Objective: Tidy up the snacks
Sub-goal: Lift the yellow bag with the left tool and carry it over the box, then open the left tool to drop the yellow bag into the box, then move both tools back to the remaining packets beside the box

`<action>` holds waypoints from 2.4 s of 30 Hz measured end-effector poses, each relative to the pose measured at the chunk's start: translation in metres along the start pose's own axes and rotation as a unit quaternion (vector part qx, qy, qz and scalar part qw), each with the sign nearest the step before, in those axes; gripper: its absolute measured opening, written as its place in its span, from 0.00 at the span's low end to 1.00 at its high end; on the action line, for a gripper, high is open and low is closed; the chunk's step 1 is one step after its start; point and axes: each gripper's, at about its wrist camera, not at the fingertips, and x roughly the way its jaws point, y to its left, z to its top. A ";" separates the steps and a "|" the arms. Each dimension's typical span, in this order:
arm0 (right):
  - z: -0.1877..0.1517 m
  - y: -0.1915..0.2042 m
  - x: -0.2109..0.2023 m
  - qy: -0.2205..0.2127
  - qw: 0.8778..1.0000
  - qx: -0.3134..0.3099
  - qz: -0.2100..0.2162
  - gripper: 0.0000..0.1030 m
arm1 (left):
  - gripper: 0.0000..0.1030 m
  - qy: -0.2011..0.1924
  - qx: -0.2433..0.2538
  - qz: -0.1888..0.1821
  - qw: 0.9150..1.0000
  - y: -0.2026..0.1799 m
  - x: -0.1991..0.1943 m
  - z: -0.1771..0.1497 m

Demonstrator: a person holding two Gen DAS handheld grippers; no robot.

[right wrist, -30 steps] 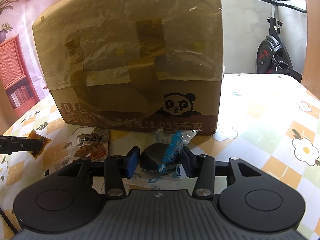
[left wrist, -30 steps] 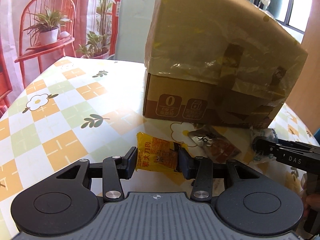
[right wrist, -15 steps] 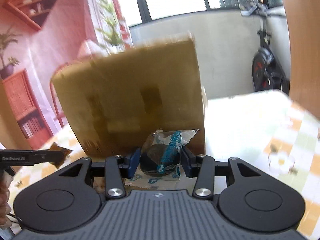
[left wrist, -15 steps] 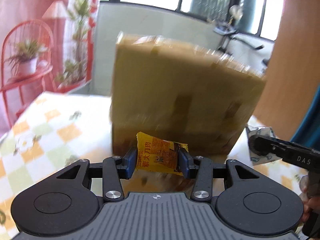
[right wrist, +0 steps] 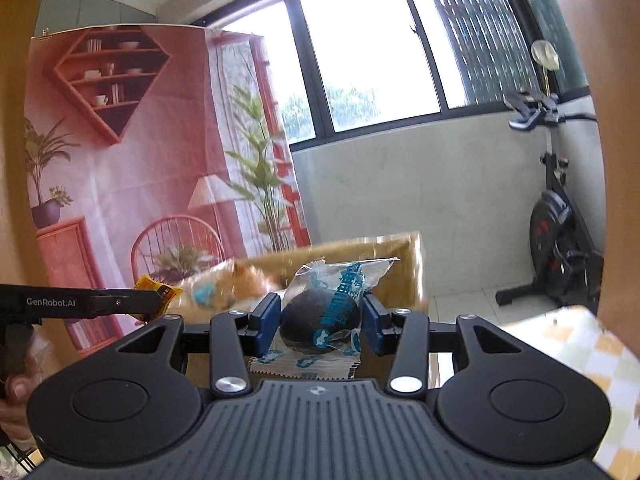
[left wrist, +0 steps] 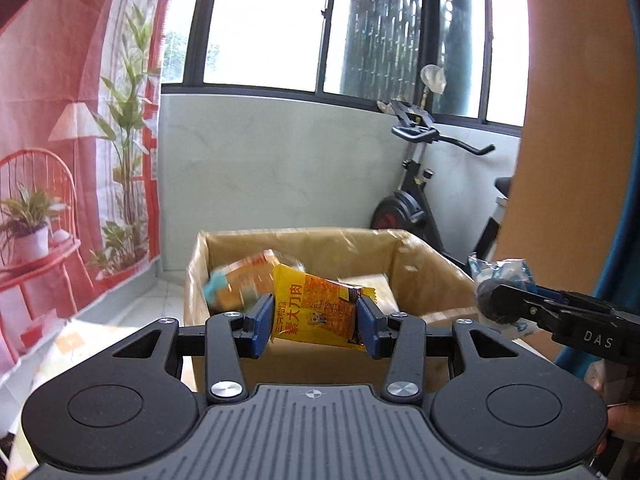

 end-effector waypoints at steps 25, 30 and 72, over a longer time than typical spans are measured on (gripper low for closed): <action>0.001 -0.001 0.083 0.015 0.998 -0.041 -0.039 0.41 | 0.74 0.045 0.021 0.036 0.998 0.031 0.042 0.010; -0.004 0.006 0.068 0.013 0.999 -0.040 -0.033 0.41 | 0.74 0.048 0.009 0.037 0.998 0.035 0.030 0.008; -0.118 0.025 0.060 0.162 0.987 -0.009 0.004 0.41 | 0.70 0.120 -0.029 0.054 0.991 0.063 -0.007 -0.094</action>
